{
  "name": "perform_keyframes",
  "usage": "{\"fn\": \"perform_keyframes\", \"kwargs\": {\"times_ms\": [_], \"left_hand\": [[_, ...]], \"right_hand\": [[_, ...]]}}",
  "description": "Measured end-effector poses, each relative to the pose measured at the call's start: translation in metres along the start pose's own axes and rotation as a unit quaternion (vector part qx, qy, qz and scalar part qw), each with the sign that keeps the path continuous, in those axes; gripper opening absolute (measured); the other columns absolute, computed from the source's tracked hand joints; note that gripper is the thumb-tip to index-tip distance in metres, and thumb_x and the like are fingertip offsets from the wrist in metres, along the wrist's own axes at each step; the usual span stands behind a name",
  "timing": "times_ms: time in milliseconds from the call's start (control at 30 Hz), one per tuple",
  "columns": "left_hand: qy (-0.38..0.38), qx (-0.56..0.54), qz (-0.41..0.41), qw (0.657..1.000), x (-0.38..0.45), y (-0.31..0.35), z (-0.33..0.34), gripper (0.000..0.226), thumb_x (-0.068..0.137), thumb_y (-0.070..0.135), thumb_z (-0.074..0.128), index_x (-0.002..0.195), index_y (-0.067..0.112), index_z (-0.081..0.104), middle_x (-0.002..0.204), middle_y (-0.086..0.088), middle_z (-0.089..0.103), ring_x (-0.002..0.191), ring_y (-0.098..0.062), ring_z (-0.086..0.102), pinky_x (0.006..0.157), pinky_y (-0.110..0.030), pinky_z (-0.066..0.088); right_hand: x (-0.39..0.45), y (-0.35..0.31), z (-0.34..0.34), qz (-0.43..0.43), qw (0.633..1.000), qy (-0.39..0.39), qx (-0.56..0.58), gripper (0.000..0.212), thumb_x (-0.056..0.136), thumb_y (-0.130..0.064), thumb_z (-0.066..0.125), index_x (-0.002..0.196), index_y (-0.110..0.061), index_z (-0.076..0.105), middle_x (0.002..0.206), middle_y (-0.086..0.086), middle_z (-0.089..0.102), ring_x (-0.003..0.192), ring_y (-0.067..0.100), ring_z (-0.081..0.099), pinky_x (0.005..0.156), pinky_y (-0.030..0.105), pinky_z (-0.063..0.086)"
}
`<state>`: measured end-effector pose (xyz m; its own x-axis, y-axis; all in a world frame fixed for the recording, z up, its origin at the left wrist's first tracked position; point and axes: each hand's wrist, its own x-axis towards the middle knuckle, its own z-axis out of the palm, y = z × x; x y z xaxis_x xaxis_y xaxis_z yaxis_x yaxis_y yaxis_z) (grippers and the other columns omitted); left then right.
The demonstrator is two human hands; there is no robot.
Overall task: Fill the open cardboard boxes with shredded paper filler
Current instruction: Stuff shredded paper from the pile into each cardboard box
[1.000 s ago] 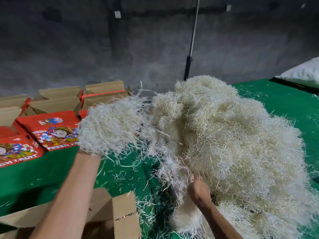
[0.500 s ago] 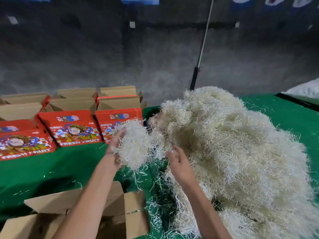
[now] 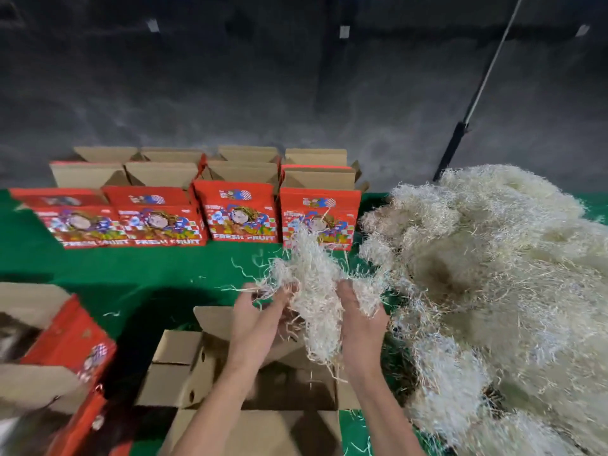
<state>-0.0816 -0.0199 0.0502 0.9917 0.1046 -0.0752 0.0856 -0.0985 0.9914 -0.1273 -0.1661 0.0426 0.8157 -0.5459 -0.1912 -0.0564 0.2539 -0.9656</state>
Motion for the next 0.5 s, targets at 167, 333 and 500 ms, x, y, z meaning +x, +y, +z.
{"fn": "perform_keyframes", "kwargs": {"times_ms": [167, 333, 500], "left_hand": [[-0.092, 0.021, -0.183, 0.979, -0.032, -0.032, -0.023, 0.086, 0.071, 0.076, 0.069, 0.14, 0.03, 0.05, 0.138, 0.015, 0.053, 0.125, -0.008, 0.046, 0.115, -0.04, 0.033], [-0.059, 0.038, -0.163, 0.984, -0.045, -0.032, -0.058, 0.106, 0.069, 0.1, 0.02, 0.15, 0.033, 0.038, 0.153, 0.002, 0.041, 0.14, -0.013, 0.035, 0.119, -0.045, 0.02], [-0.166, 0.051, -0.183, 0.968, -0.066, -0.037, -0.059, 0.086, 0.067, 0.1, 0.018, 0.142, 0.061, 0.031, 0.159, 0.012, 0.025, 0.137, -0.006, 0.032, 0.114, -0.04, 0.022]], "right_hand": [[-0.056, 0.039, 0.031, -0.022, 0.976, -0.162, -0.146, 0.057, 0.078, -0.094, 0.021, 0.13, -0.07, 0.026, 0.14, -0.047, 0.018, 0.141, -0.01, 0.021, 0.11, 0.02, 0.009], [-0.073, 0.055, 0.039, -0.15, 0.965, -0.041, -0.213, 0.036, 0.082, -0.079, 0.057, 0.103, -0.05, 0.051, 0.105, -0.029, 0.058, 0.094, -0.008, 0.057, 0.08, 0.023, 0.047], [-0.088, 0.06, 0.061, -0.167, 0.953, -0.074, -0.241, 0.029, 0.091, -0.075, 0.045, 0.118, -0.067, 0.038, 0.129, -0.042, 0.05, 0.12, -0.016, 0.047, 0.1, 0.017, 0.043]]}}
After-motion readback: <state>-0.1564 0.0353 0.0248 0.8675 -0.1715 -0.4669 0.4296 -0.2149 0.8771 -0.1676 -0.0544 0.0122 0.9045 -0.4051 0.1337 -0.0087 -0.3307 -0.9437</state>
